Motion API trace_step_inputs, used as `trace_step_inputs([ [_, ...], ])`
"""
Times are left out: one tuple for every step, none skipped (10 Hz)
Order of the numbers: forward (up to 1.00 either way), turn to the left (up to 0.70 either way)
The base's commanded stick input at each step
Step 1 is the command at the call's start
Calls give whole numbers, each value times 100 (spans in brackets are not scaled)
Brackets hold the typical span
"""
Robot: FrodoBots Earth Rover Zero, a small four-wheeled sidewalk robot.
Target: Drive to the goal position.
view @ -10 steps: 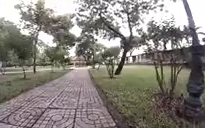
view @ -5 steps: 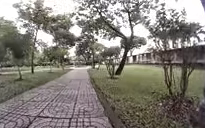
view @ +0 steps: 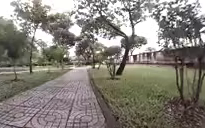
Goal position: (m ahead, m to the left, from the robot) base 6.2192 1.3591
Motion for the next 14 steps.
trace_step_inputs([
  [0, 45],
  [0, 45],
  [6, 43],
  [32, 33],
  [50, 27],
  [50, 27],
  [50, 27],
  [50, 27],
  [50, 27],
  [50, 27],
  [50, 27],
  [50, 27],
  [50, 17],
  [50, 0],
])
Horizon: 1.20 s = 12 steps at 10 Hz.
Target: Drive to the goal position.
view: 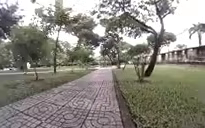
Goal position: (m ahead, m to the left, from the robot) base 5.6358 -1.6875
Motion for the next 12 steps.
trace_step_inputs([
  [50, 0],
  [50, 0],
  [50, 0],
  [50, 0],
  [50, -9],
  [50, -22],
  [50, 0],
  [50, 0],
  [50, 0],
  [50, 0],
  [50, 0],
  [50, 0],
])
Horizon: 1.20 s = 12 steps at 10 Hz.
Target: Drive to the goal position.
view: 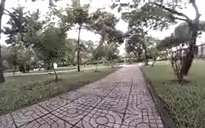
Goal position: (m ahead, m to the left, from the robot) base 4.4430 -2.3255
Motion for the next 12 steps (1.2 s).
trace_step_inputs([
  [50, 0],
  [50, -5],
  [50, -26],
  [50, 0],
  [50, 0],
  [50, 0],
  [50, 0],
  [50, -14],
  [50, -27],
  [50, -27],
  [50, -27],
  [50, -27],
])
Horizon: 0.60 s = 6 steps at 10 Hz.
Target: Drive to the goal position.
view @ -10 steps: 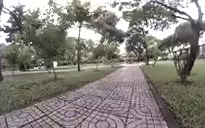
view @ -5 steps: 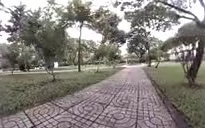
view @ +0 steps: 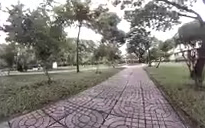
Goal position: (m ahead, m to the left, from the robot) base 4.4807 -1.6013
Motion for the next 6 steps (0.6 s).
trace_step_inputs([
  [50, -27],
  [50, -27],
  [50, -27],
  [50, -27],
  [50, -27],
  [50, -27],
])
